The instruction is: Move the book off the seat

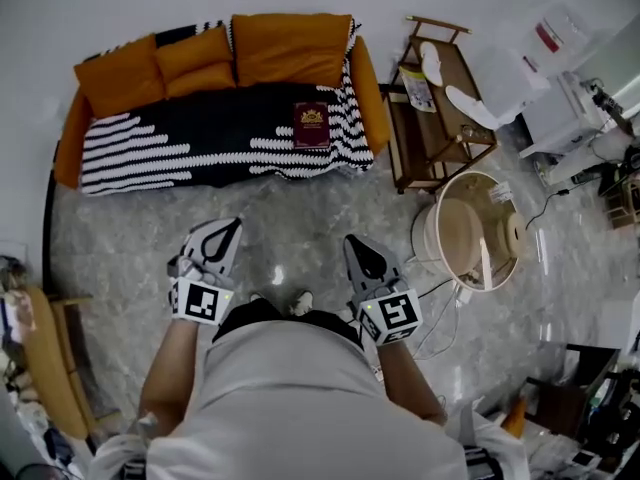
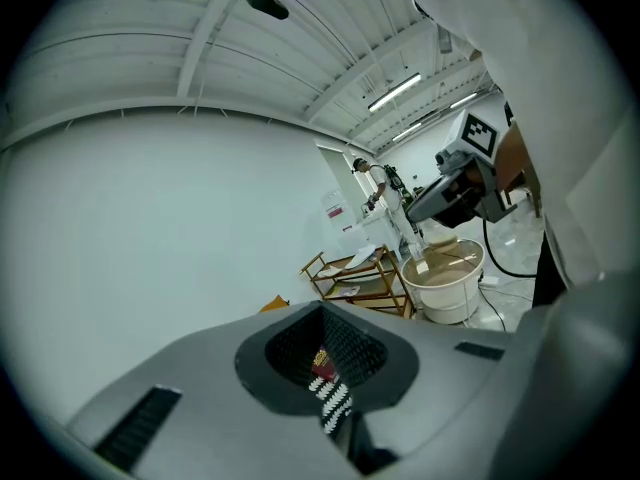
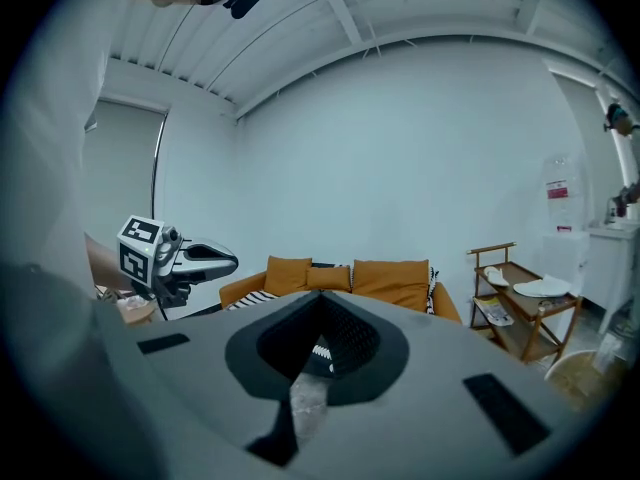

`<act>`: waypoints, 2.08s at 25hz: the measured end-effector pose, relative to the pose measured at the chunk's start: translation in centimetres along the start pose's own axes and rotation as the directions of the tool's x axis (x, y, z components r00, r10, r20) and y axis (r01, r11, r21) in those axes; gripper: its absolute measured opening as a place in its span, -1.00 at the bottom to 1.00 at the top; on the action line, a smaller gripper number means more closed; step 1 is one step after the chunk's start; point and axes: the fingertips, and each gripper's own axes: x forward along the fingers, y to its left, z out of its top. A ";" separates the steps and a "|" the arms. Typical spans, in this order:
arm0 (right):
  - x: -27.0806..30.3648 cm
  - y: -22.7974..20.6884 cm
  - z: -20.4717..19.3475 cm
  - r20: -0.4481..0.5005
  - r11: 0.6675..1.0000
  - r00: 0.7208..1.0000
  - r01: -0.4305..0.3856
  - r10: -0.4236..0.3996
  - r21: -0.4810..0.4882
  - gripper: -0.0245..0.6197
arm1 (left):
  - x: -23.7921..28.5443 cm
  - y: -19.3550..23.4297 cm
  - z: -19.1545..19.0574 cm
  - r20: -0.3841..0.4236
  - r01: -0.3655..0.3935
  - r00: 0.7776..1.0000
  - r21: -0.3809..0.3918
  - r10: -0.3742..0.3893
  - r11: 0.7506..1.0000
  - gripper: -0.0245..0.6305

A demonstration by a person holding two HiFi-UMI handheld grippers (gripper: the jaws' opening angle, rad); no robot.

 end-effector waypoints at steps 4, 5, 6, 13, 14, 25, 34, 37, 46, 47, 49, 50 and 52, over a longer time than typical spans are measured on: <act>-0.4 -1.6 -0.9 0.005 0.999 1.000 -0.011 0.011 0.031 -0.86 | 1.5 -0.9 0.8 0.003 0.019 1.000 -0.025 -0.018 1.000 -0.88; -0.4 -2.0 -1.1 0.005 0.999 1.000 -0.016 0.016 0.036 -0.86 | 2.1 -0.9 1.0 0.008 0.019 1.000 -0.024 -0.018 1.000 -0.88; -0.4 -2.3 -1.1 0.008 0.999 1.000 -0.020 0.020 0.040 -0.86 | 2.7 -0.7 1.2 0.016 0.017 1.000 -0.022 -0.017 1.000 -0.88; -0.1 -5.5 -1.7 -0.014 0.999 1.000 -0.006 0.006 0.054 -0.86 | 7.9 -0.3 1.5 0.041 0.028 0.999 -0.079 -0.025 0.996 -0.88; 0.4 -6.0 -1.9 -0.022 0.998 1.000 0.001 0.000 0.059 -0.86 | 8.6 0.0 1.2 0.046 0.031 0.999 -0.099 -0.026 0.995 -0.88; 13.7 -11.6 1.4 -0.098 1.000 0.995 -0.001 0.004 0.031 -0.86 | 20.3 7.4 -4.8 0.038 0.073 0.997 -0.235 -0.066 0.969 -0.88; 25.5 -15.0 5.7 -0.151 0.999 0.988 0.040 -0.039 0.003 -0.86 | 29.3 15.1 -9.4 0.078 0.157 0.987 -0.354 -0.139 0.922 -0.88; 27.8 -15.9 6.2 -0.162 0.998 0.985 0.061 -0.059 0.007 -0.85 | 32.1 16.4 -10.5 0.083 0.187 0.982 -0.381 -0.168 0.905 -0.88; 29.8 -21.6 6.0 -0.168 0.993 0.982 0.099 -0.086 0.067 -0.86 | 38.1 16.3 -11.9 0.050 0.228 0.972 -0.426 -0.229 0.876 -0.88; 30.1 -22.1 5.5 -0.171 0.994 0.983 0.087 -0.074 0.071 -0.86 | 38.6 16.2 -12.0 0.042 0.221 0.973 -0.426 -0.225 0.877 -0.88; 30.7 -23.1 4.8 -0.180 0.996 0.983 0.052 -0.038 0.072 -0.86 | 39.6 16.1 -12.1 0.019 0.196 0.978 -0.437 -0.209 0.878 -0.88; 31.1 -23.7 4.7 -0.181 0.997 0.983 0.030 -0.017 0.069 -0.86 | 40.0 16.2 -12.1 0.005 0.180 0.980 -0.445 -0.199 0.877 -0.88; 32.0 -25.0 4.5 -0.183 0.998 0.983 -0.005 0.018 0.067 -0.86 | 40.8 16.4 -12.2 -0.025 0.154 0.982 -0.456 -0.186 0.876 -0.88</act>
